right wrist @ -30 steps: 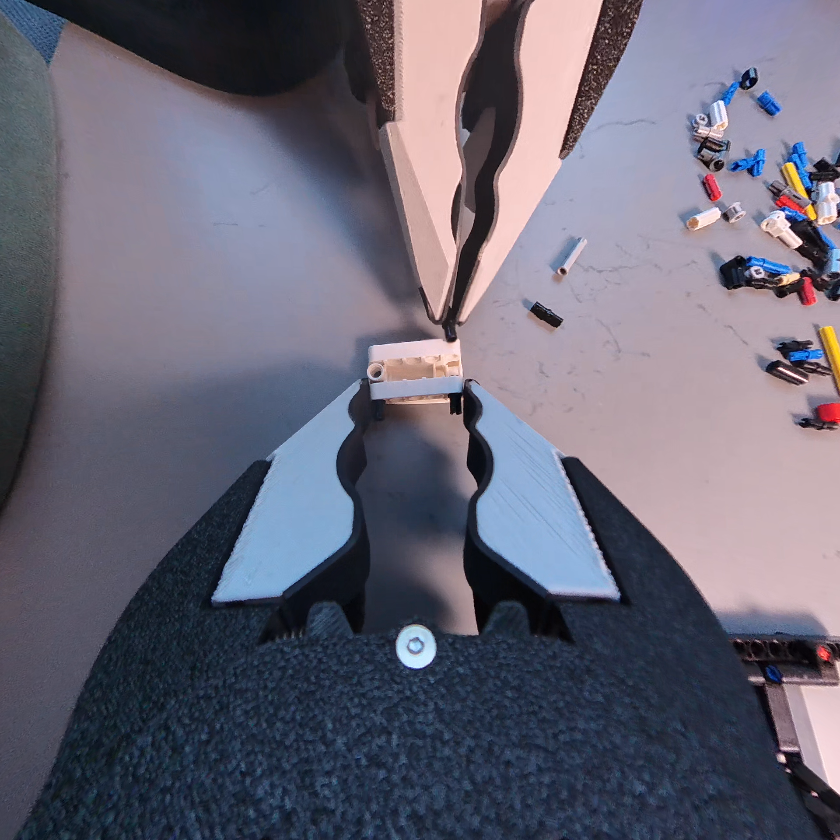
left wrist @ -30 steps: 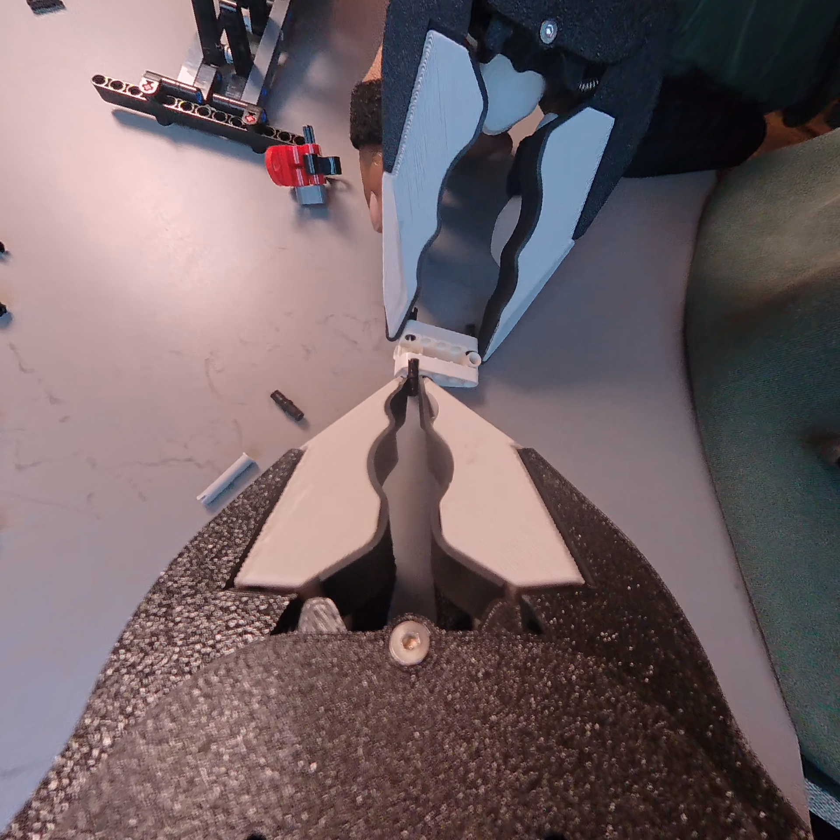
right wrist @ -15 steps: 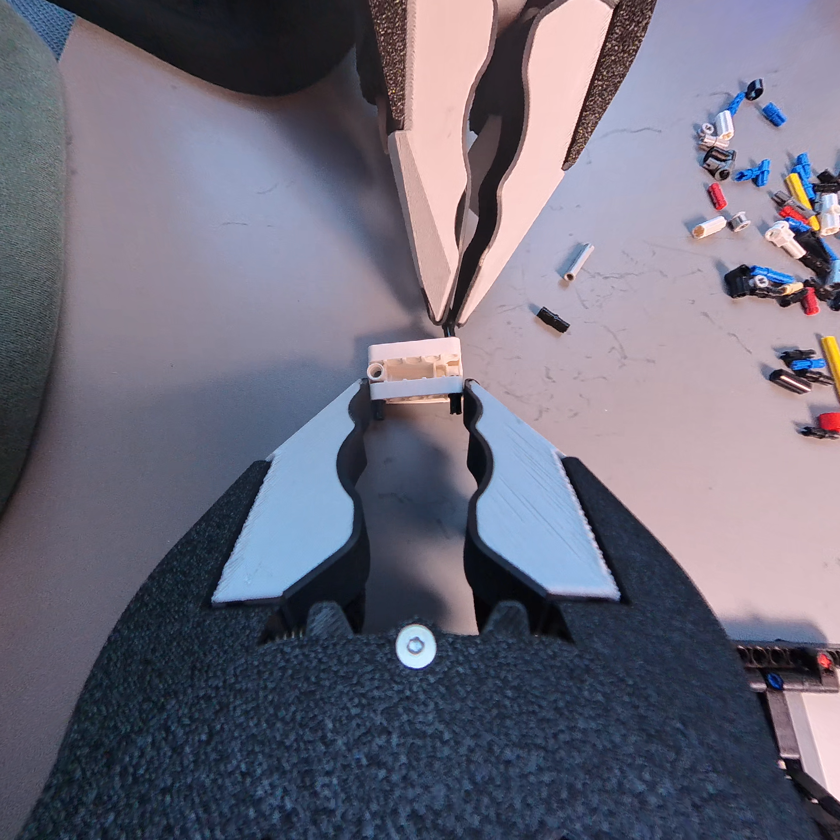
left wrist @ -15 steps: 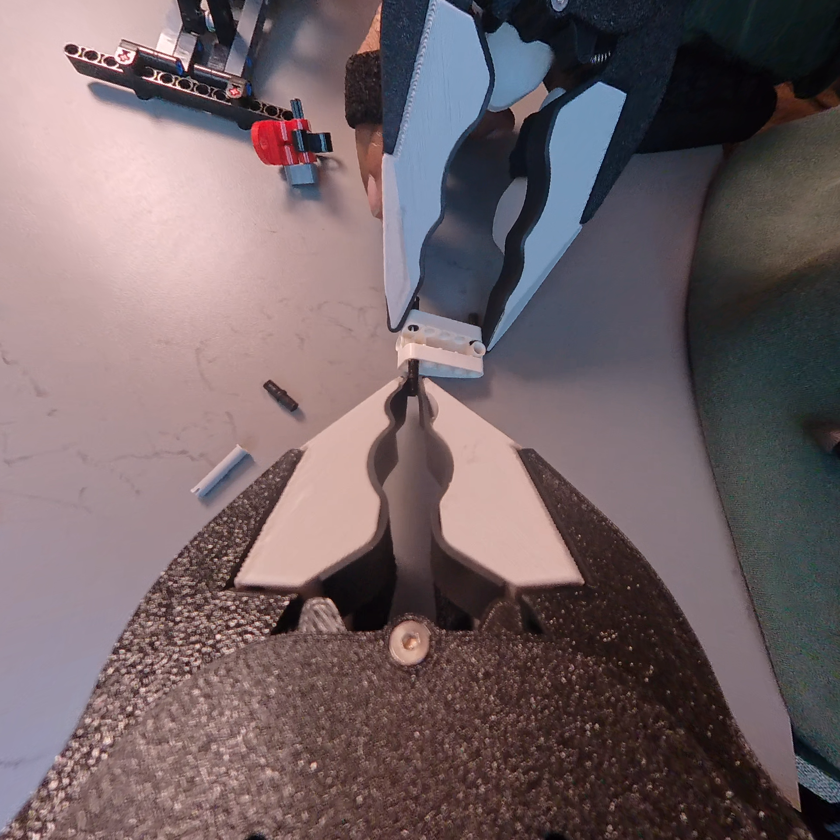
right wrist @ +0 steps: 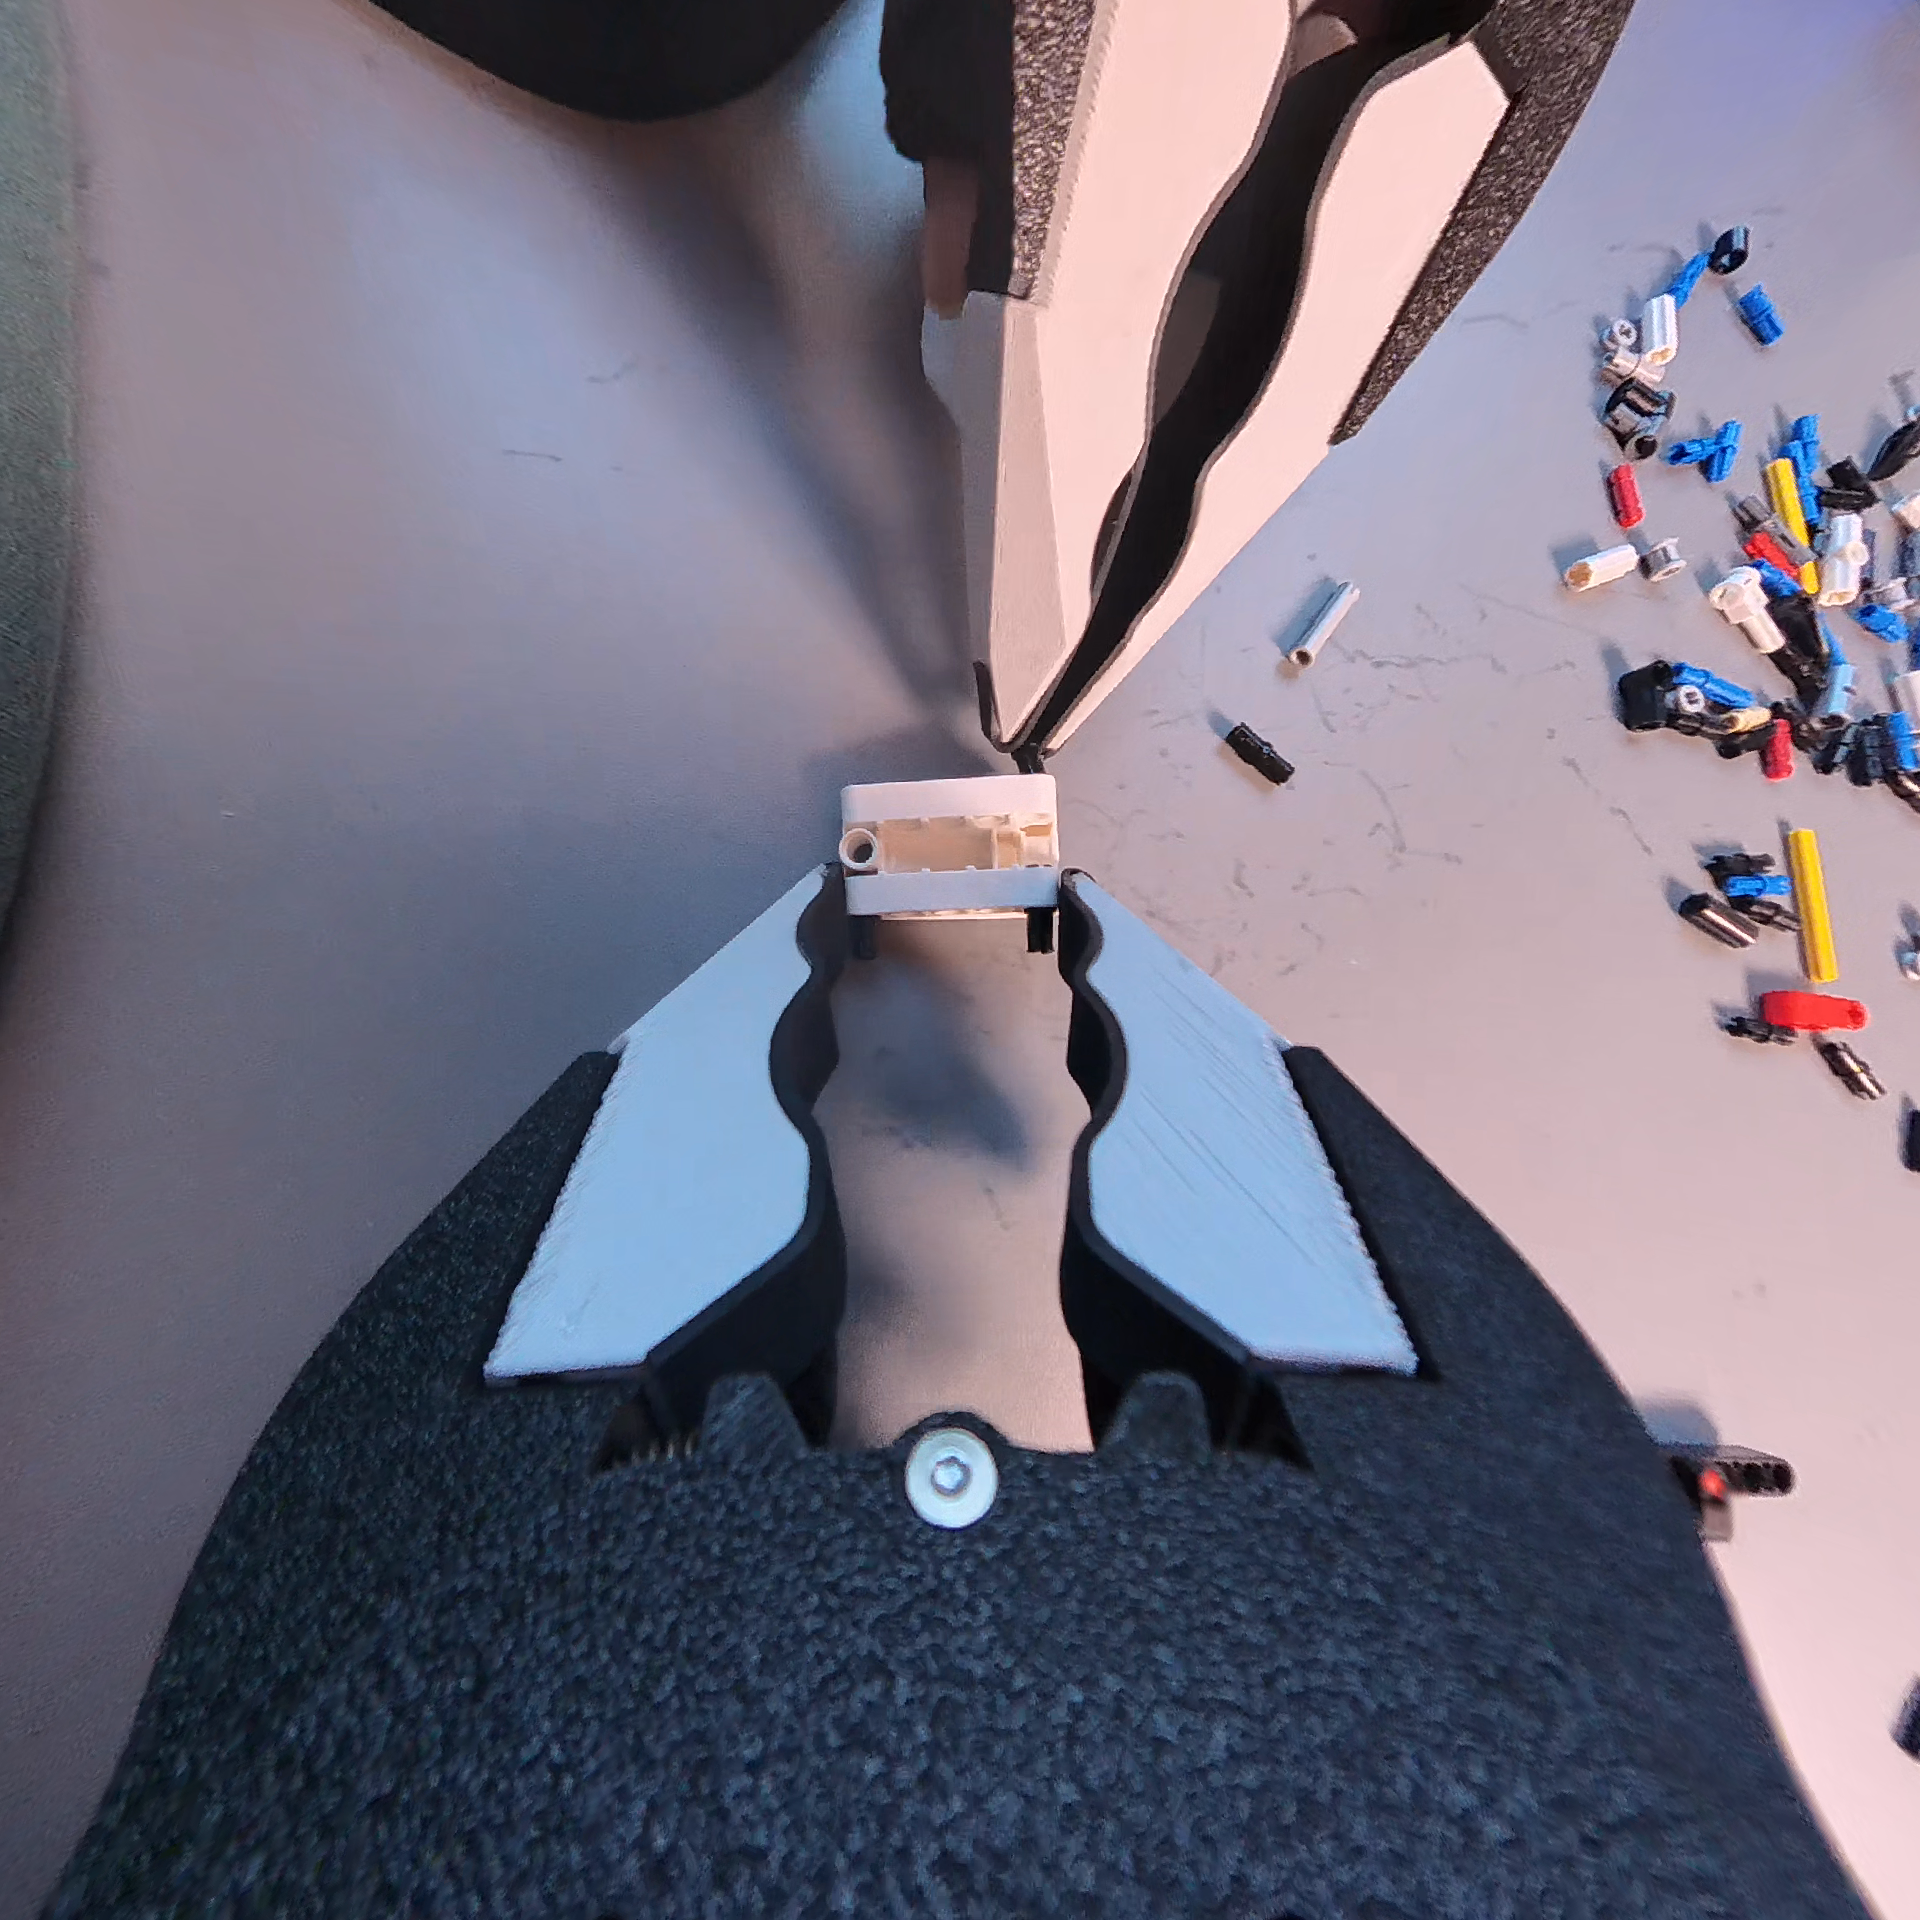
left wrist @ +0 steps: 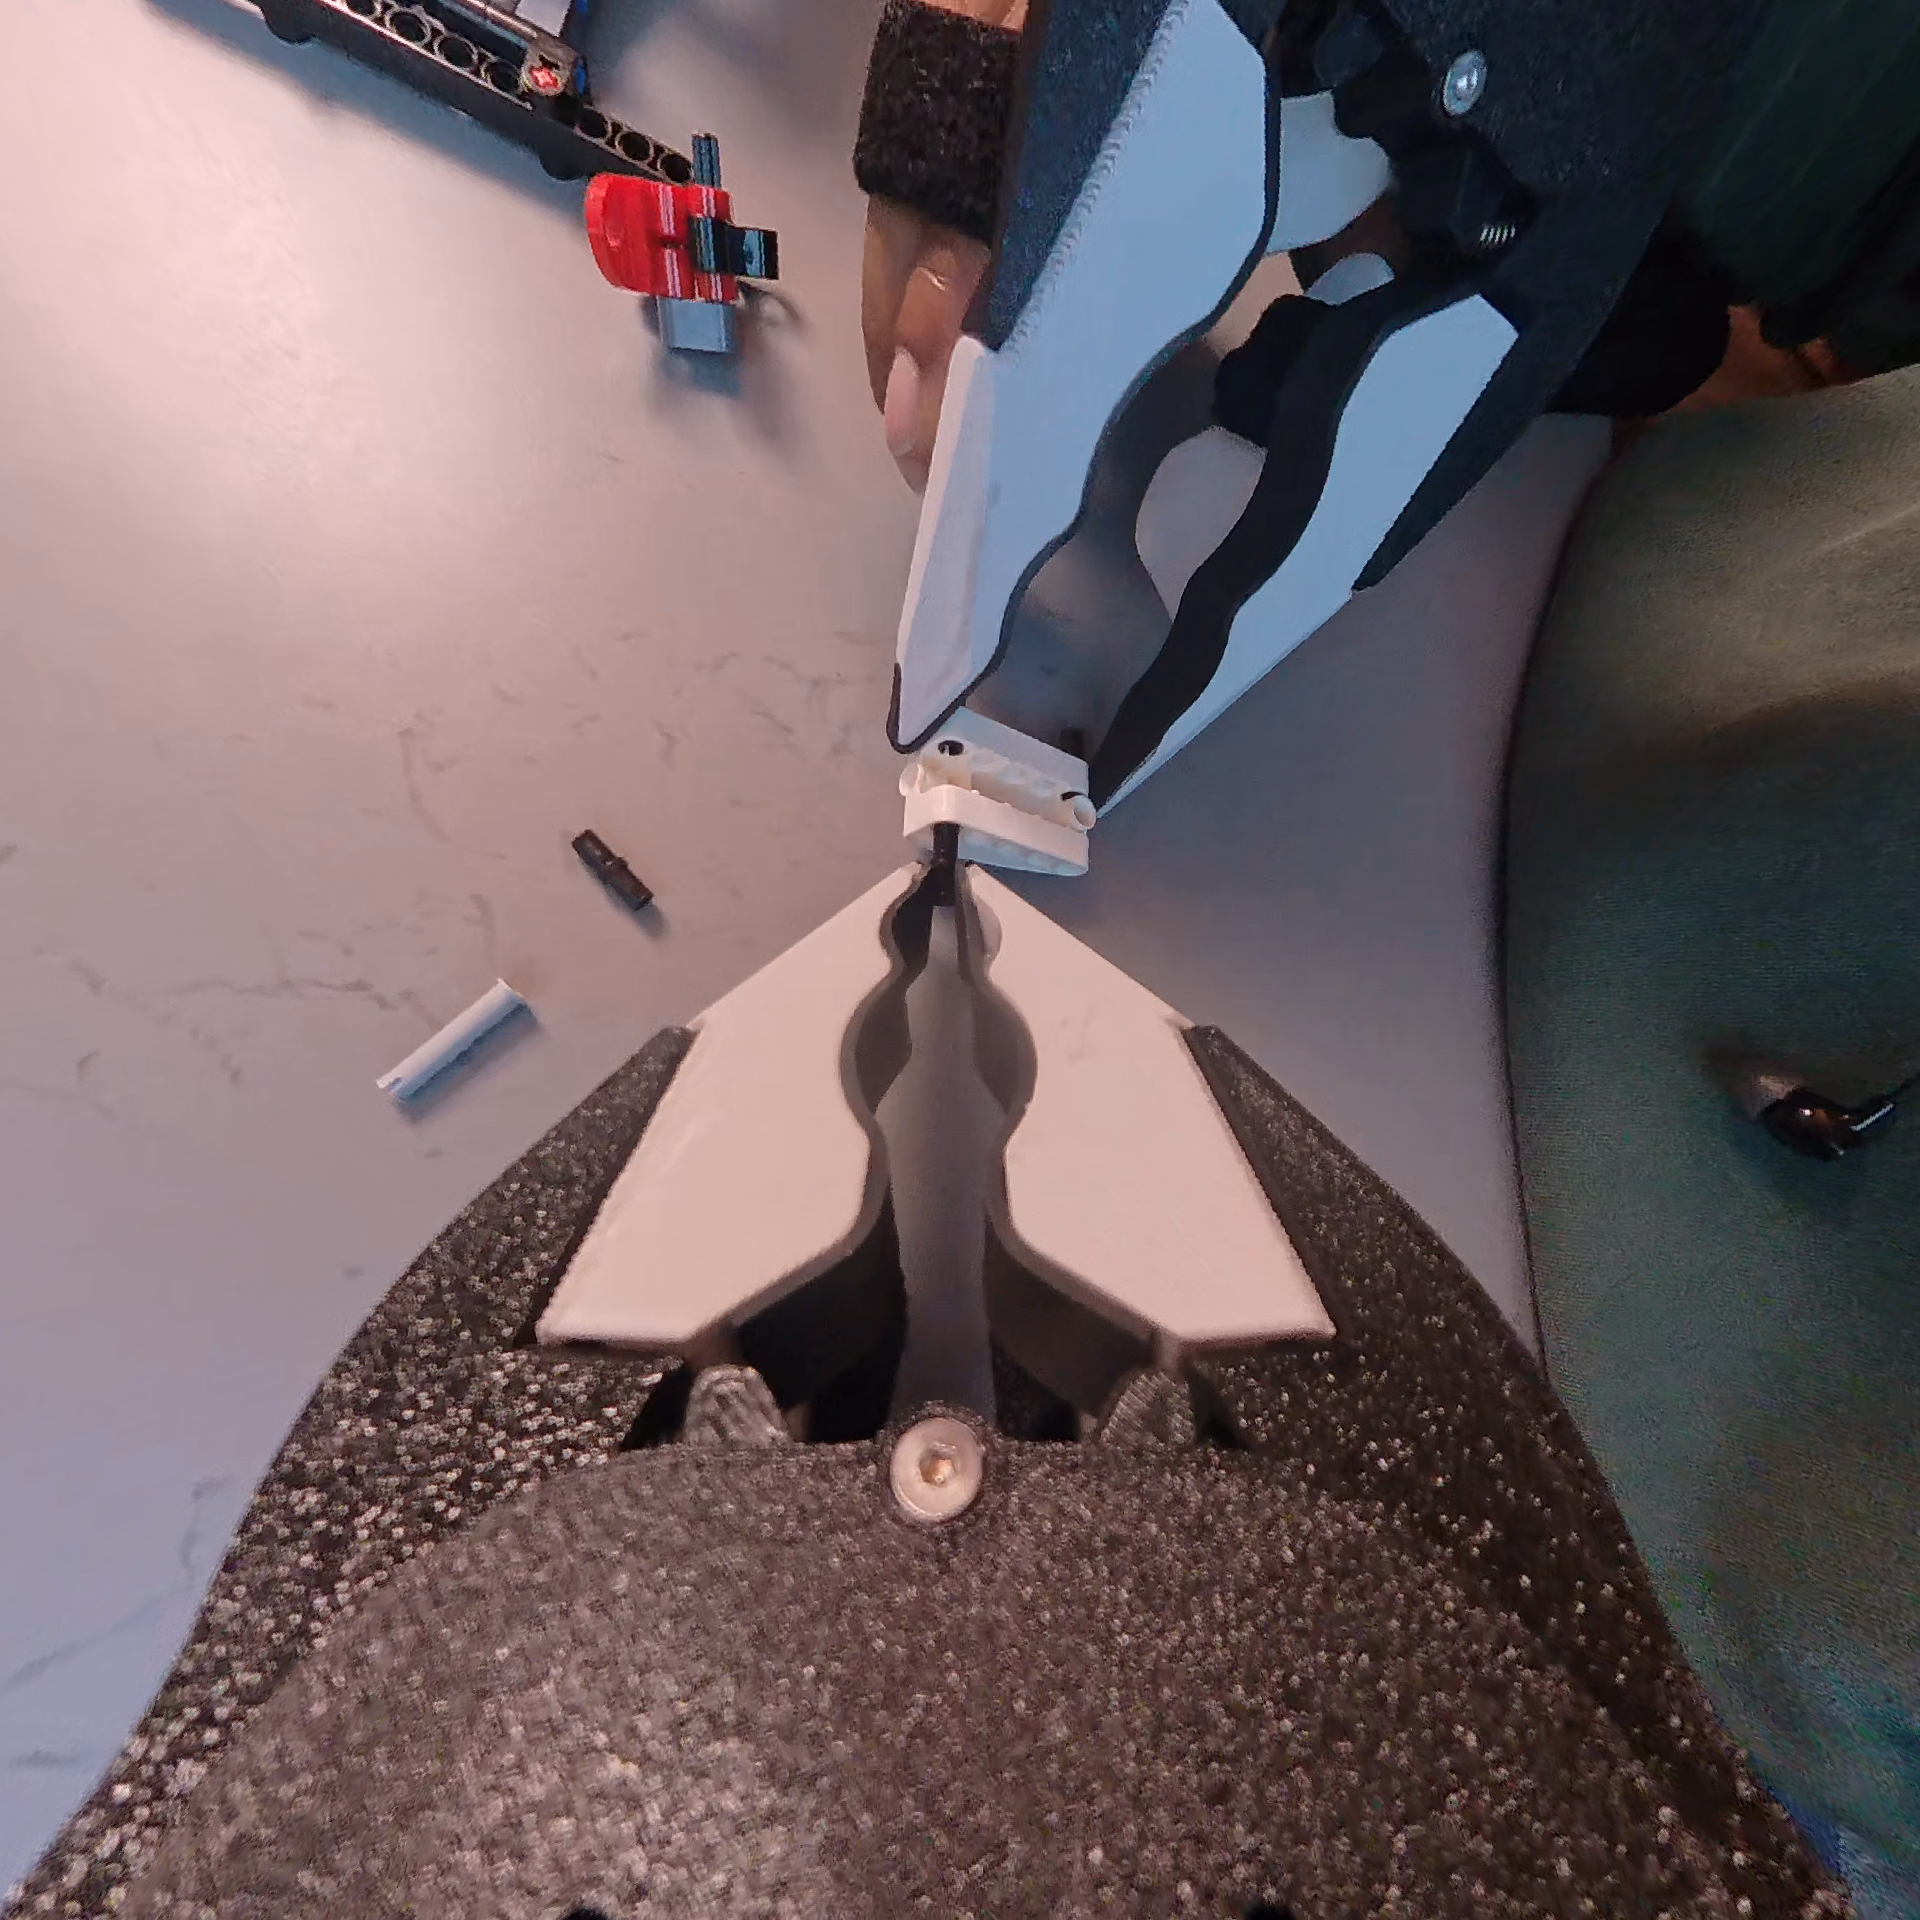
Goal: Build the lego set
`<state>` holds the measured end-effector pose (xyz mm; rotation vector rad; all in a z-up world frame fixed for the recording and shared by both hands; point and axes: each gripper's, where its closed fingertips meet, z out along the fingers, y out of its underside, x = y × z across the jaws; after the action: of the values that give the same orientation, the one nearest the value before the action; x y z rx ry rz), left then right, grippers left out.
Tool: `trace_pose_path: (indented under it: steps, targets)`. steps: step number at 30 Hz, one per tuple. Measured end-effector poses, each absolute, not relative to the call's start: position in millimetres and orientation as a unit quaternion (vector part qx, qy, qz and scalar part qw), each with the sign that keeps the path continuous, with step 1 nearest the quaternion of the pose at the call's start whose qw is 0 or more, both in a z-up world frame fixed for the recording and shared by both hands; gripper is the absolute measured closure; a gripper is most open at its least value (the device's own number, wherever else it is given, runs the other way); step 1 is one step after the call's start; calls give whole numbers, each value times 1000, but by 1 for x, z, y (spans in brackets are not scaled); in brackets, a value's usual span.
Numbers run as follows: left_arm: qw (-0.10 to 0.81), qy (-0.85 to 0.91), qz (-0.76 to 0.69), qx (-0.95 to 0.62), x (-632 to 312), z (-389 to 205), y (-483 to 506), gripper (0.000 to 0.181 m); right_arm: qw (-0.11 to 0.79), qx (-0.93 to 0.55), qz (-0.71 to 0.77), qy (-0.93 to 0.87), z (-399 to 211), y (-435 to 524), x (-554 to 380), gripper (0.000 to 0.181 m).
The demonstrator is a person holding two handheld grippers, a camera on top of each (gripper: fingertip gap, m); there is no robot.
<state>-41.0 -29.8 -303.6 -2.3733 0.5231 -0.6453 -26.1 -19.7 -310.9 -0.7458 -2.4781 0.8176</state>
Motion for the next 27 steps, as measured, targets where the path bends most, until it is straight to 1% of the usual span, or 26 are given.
trace_pose_path:
  steps: [5, 11, 14, 21, 25, 27]
  targets:
    - [282, 195, -251, -905, -41, -302, -32, 178, 212, -245, 237, -916, -310, -21, -26, 141]
    - [264, 186, -253, -912, -42, -302, -33, 178, 185, -244, 208, -929, -312, -21, -27, 141]
    - [281, 167, -280, -903, -39, -295, -31, 178, 171, -257, 224, -924, -312, -22, -28, 141]
    - [260, 179, -254, -914, -42, -299, -32, 178, 150, -263, 222, -927, -313, -22, -28, 141]
    - [257, 174, -252, -917, -45, -306, -36, 178, 143, -275, 278, -909, -313, -27, -28, 140]
    - [259, 170, -258, -915, -45, -307, -37, 178, 135, -279, 312, -898, -314, -30, -27, 136]
